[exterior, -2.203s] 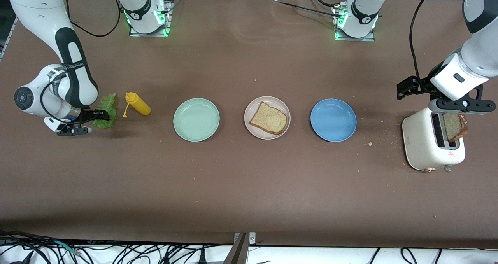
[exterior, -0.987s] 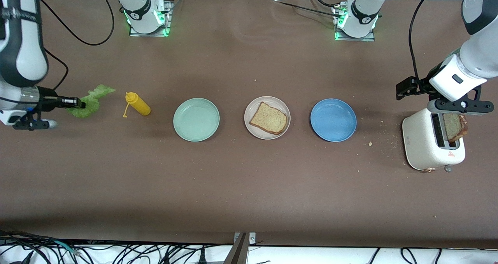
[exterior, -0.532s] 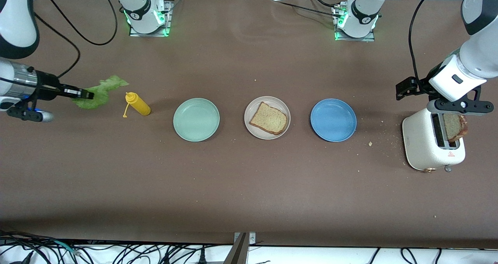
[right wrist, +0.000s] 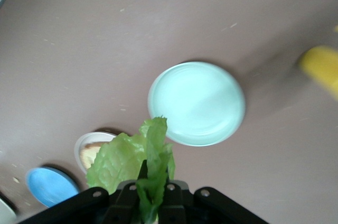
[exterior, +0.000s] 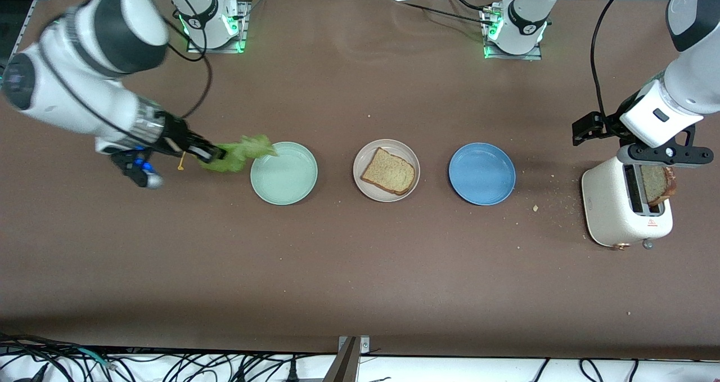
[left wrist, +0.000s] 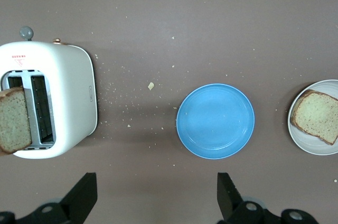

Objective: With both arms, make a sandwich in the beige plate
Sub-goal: 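Lift the lettuce leaf with the right gripper and carry it toward the plates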

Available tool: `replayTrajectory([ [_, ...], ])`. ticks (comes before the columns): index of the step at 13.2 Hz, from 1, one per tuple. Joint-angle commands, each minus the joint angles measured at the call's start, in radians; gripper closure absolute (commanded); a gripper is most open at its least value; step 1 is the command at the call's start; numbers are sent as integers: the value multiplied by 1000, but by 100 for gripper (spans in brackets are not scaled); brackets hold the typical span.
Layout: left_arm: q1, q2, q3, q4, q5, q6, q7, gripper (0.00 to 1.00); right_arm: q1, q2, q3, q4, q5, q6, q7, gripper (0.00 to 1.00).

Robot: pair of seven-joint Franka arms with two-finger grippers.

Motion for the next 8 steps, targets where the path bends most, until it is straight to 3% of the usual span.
replayTrajectory([
  [1,-4,2,-3,9,34,6,-13,0,51,65,48,12,17,145,198,100],
  [4,-4,4,-3,9,34,7,-13,0,108,174,111,51,15,336,415,100],
  [8,-4,7,-3,9,34,9,-13,0,180,398,156,261,-11,421,676,100],
])
